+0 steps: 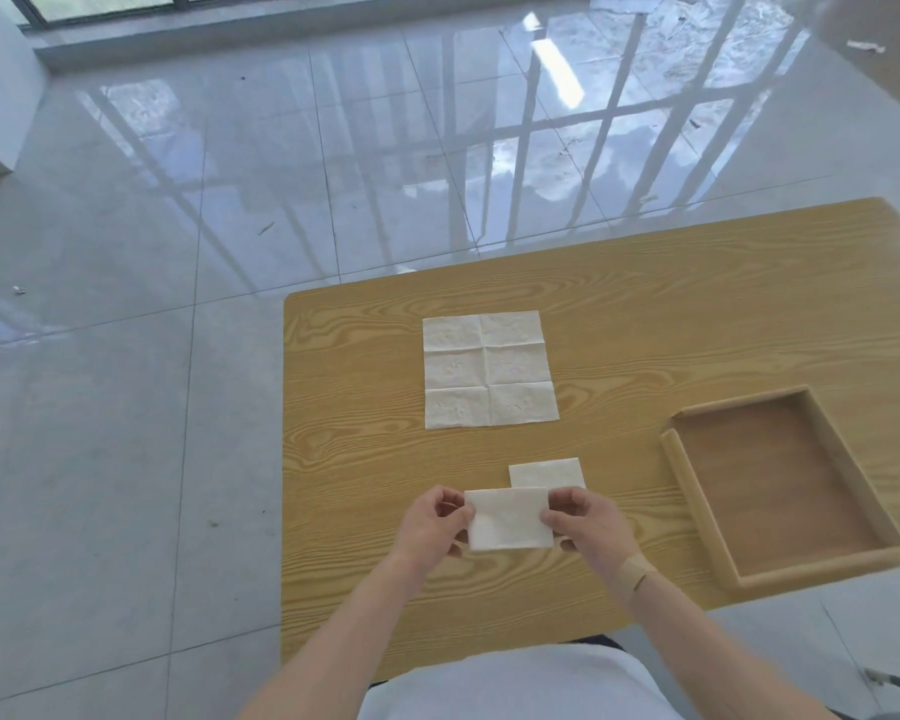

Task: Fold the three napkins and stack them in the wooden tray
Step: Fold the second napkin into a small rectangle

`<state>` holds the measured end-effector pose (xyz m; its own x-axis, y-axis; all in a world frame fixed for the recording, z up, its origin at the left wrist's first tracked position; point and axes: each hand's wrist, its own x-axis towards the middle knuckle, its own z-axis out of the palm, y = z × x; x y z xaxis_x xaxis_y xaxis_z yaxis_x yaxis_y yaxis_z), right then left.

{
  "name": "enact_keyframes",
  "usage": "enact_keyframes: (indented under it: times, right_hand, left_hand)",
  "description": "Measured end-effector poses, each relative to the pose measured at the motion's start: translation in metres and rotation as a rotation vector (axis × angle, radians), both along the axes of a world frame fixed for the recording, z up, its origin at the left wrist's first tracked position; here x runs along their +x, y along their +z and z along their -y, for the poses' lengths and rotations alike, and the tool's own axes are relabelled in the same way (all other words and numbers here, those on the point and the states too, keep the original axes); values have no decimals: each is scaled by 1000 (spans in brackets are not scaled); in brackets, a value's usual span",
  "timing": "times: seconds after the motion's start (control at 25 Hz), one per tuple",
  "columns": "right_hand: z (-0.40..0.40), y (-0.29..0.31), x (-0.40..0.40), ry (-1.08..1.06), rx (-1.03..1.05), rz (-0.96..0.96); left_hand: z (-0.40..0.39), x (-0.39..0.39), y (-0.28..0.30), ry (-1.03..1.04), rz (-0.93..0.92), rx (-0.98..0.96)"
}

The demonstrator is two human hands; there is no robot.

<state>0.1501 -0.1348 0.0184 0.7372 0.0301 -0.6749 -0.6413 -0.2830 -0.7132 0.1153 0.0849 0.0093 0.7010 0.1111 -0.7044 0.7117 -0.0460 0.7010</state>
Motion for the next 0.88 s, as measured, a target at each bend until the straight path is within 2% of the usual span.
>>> enact_keyframes:
  times: [0.4, 0.6, 0.88]
  right_hand:
    - [63, -20, 46, 81, -26, -59]
    - [72, -32, 57, 149, -71, -70]
    - [72, -44, 70, 235, -144, -91]
  left_hand:
    - [71, 25, -13, 118, -79, 75]
    - [78, 34, -17, 189, -79, 96]
    - [80, 46, -32, 172, -106, 166]
